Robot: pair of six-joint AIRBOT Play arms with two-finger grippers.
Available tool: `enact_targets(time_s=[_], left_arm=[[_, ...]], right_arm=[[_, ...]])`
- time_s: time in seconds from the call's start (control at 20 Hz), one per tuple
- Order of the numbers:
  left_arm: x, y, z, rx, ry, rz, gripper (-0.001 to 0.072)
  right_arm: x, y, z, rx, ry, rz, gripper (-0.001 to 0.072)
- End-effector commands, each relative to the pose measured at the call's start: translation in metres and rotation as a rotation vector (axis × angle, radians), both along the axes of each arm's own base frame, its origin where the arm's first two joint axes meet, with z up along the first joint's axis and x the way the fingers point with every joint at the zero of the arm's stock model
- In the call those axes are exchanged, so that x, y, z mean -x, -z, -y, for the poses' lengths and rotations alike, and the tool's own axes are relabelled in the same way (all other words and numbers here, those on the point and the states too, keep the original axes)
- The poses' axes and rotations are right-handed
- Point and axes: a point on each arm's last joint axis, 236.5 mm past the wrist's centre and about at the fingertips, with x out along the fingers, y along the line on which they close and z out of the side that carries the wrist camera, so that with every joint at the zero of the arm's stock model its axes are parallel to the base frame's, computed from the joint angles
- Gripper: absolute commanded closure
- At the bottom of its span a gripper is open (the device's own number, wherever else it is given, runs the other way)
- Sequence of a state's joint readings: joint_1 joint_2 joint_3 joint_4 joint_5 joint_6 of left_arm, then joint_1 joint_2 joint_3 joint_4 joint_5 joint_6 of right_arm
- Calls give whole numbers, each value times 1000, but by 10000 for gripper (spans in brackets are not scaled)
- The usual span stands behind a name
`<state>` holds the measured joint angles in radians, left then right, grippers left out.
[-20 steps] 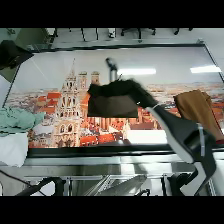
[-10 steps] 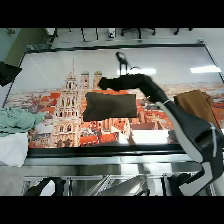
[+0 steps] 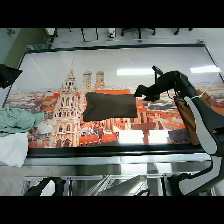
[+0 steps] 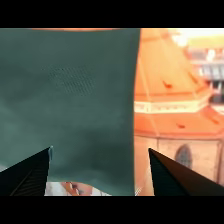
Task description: Fold the shirts.
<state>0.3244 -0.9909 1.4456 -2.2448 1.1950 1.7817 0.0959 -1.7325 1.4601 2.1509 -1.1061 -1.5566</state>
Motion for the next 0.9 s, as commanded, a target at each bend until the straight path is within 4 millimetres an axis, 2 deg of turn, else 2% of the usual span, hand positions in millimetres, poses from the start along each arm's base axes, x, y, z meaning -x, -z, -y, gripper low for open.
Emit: enact_targets(time_s=[0.0, 0.15, 0.3, 0.35, 0.4, 0.45, 0.5, 0.55, 0.65, 0.7, 0.8, 0.85], left_arm=[[-1, -1, 3, 0, 6, 5, 687], [-1, -2, 13, 0, 30, 11, 687], [-1, -3, 23, 1, 53, 14, 687], [-1, -3, 24, 1, 56, 14, 687], [-1, -3, 24, 2, 56, 14, 688], [-1, -3, 24, 1, 55, 14, 687], [-1, -3, 24, 1, 55, 14, 687], [-1, -3, 24, 1, 56, 14, 687], [0, -2, 24, 1, 57, 12, 687], [0, -2, 24, 1, 57, 12, 687], [0, -2, 24, 1, 57, 12, 687], [0, -2, 24, 1, 57, 12, 687]], right_arm=[[5, 31, -21, -141, 16, -84, 28], [3, 55, -29, -146, 36, -112, 29], [6, 63, -36, -149, 29, -124, 29], [6, 63, -40, -147, 23, -119, 50], [7, 62, -45, -152, 13, -114, 170], [8, 61, -49, -159, -10, -100, 372], [8, 58, -54, -168, -35, -83, 632], [7, 54, -57, -180, -36, -75, 692], [0, 34, -55, -188, -33, -32, 693], [-8, 15, -50, -192, -24, 12, 693], [-28, -38, -28, -200, 12, 131, 693], [-39, -71, -8, -202, 45, 204, 693]])
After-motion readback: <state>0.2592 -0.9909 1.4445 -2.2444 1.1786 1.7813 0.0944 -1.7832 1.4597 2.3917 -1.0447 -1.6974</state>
